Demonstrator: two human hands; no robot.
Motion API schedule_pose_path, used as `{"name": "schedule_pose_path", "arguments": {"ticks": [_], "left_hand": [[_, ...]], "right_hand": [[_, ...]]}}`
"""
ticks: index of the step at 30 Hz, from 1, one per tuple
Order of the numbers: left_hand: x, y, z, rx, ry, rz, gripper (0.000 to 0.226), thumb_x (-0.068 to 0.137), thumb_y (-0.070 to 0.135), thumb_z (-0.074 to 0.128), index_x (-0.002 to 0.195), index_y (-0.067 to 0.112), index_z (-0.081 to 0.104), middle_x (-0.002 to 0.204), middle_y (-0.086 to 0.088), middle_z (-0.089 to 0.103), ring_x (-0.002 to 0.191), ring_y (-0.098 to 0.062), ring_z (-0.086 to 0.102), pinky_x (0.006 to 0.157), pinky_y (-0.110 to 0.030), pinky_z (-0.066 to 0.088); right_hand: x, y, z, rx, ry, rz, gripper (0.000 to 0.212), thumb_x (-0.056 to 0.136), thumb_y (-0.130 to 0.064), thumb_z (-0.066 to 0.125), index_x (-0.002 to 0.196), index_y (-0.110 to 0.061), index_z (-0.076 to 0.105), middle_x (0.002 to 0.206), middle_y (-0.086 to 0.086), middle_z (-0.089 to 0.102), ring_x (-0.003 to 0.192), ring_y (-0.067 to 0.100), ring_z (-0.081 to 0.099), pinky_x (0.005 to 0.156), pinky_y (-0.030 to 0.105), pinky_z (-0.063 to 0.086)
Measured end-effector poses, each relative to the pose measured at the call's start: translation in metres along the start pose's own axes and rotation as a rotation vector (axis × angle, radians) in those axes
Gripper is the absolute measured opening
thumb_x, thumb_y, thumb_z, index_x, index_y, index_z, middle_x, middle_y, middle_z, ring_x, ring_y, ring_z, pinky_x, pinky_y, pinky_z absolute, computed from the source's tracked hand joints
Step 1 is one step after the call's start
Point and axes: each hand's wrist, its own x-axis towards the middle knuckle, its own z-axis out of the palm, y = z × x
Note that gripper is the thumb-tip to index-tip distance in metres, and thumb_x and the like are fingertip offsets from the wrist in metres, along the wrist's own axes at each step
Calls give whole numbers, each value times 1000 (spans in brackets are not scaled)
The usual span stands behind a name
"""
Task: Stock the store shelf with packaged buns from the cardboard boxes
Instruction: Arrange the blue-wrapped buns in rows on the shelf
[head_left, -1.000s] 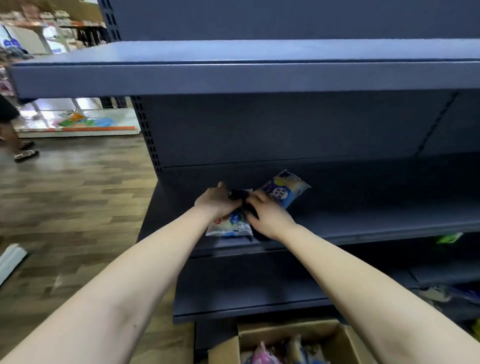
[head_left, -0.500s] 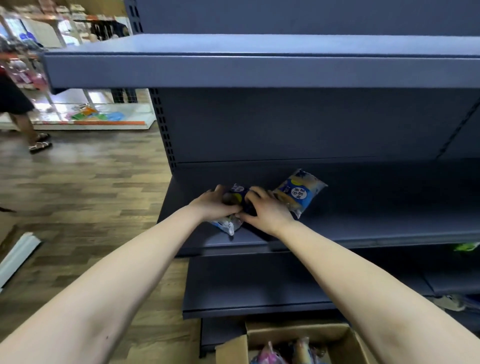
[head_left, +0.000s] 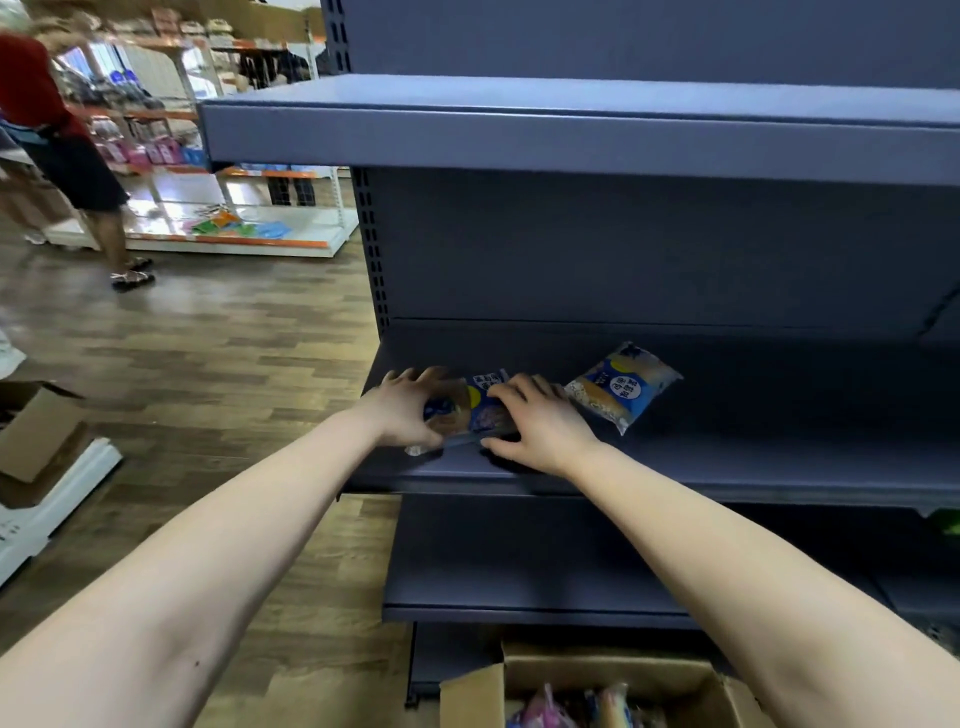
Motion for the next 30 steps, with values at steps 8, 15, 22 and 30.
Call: {"name": "schedule_pose_path", "arguments": {"ticks": [8, 15, 22, 30], "left_hand": [[-13, 9, -3, 171, 364, 272, 99, 69, 36, 69, 151, 27, 15, 136, 1, 46, 128, -25, 36, 108, -36, 27], [-7, -11, 7, 201, 427, 283, 93, 68, 20, 71, 149, 23, 26, 142, -2, 44, 136, -28, 31, 113, -40, 22], [7, -29, 14, 126, 459, 109, 96, 72, 33, 72, 151, 20, 18, 154, 1, 24, 142, -28, 20, 114, -45, 19], [17, 2, -1, -36, 536, 304, 78, 70, 40, 47, 144, 21, 33, 150, -1, 30, 139, -27, 22, 116, -45, 18]], "right_hand": [[20, 11, -13, -29, -188, -13, 106, 78, -55, 64, 152, -24, -4, 158, 1, 8, 146, 23, 2, 117, 49, 4], [35, 3, -7, -124, -116, -66, 97, 79, -50, 63, 152, -18, 8, 142, 6, 37, 130, 27, 32, 108, 40, 28], [54, 5, 2, -165, -94, -49, 92, 82, -49, 61, 152, -20, 8, 141, 4, 38, 129, 26, 32, 107, 39, 27], [70, 11, 7, -197, -57, 8, 86, 85, -47, 57, 151, -19, 10, 142, 5, 36, 132, 27, 29, 112, 39, 19]]}}
